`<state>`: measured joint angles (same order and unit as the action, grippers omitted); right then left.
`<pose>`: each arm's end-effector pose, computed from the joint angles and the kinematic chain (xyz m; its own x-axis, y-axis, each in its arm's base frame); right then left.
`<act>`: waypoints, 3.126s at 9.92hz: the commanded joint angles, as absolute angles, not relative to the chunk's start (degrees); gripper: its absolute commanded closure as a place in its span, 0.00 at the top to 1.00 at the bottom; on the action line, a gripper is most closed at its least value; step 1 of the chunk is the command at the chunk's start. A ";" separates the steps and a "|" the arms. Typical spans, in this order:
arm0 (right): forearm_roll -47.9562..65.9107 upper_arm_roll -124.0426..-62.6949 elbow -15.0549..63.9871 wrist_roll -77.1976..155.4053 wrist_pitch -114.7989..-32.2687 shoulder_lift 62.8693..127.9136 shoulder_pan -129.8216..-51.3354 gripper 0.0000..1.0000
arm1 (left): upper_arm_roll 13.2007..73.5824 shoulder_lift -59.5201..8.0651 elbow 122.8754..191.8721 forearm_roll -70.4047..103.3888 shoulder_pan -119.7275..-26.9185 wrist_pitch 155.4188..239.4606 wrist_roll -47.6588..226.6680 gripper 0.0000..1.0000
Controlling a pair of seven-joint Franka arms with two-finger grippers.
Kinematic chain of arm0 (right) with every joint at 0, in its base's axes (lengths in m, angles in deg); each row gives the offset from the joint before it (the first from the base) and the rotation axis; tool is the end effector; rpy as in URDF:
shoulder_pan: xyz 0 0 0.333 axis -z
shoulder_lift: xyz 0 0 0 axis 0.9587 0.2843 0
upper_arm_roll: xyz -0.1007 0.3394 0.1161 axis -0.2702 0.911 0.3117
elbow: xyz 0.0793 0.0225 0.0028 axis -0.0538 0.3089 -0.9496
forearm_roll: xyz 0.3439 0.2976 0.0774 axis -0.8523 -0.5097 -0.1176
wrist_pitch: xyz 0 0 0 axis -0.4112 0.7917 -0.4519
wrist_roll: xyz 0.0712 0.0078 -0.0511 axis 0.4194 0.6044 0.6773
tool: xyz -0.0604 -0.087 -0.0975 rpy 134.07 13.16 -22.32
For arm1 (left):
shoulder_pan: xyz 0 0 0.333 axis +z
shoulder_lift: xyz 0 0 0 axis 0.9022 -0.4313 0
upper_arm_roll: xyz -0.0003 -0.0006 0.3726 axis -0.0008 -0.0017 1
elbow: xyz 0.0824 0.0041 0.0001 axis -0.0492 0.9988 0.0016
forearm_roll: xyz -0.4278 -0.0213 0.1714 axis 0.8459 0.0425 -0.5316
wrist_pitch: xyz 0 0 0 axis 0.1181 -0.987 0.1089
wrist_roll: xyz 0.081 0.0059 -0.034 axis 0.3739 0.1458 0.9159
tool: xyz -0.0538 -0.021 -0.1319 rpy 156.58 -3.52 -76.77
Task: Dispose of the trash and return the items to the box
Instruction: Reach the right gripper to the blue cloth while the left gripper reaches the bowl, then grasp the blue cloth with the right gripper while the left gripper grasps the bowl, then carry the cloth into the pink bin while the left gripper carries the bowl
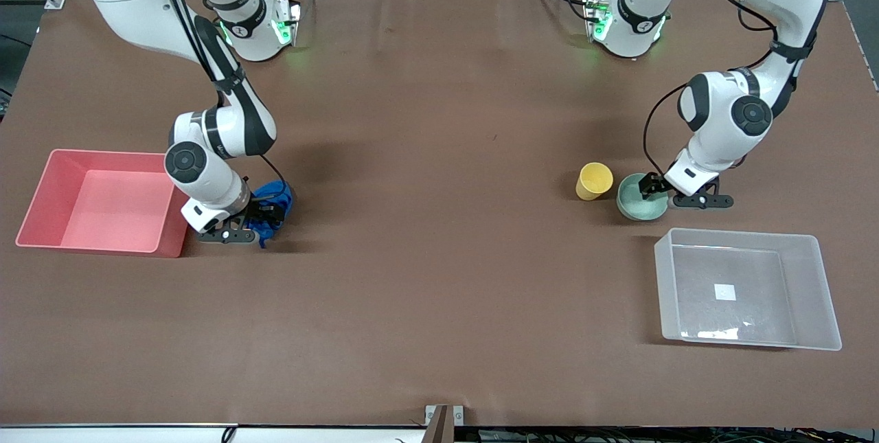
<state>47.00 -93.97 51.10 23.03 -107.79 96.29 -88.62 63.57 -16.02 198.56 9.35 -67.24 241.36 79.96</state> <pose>0.6091 0.0949 0.1441 0.9999 -0.0082 0.0076 -0.0085 -0.9986 0.0528 0.5356 -0.0057 0.1477 0.9965 -0.0403 0.0733 -0.0404 -0.9992 -0.0002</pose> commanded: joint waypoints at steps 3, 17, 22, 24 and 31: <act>47.49 -94.16 54.55 22.56 -108.38 94.87 -88.95 0.37 | 63.39 -17.34 198.29 8.91 -66.91 242.26 79.19 0.00; 46.97 -94.34 37.03 54.79 -79.96 85.55 -58.82 0.04 | 76.80 -26.07 152.20 20.82 -67.70 205.01 61.57 0.00; 46.88 -94.34 46.29 60.60 -93.97 92.22 -56.43 0.14 | 82.02 -38.94 146.52 34.56 -67.26 204.90 48.51 0.00; 46.96 -94.34 45.86 62.37 -94.32 93.54 -55.64 0.42 | 81.93 -42.36 144.33 35.97 -67.26 206.05 48.69 0.00; 45.73 -93.98 31.73 50.37 -77.14 86.54 -61.51 1.00 | 79.82 -45.29 144.32 38.62 -67.79 214.66 49.39 0.75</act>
<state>46.12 -94.07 33.28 55.30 -82.49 90.87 -58.98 80.09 -44.15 145.18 38.35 -67.58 214.00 49.44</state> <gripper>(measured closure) 0.000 0.850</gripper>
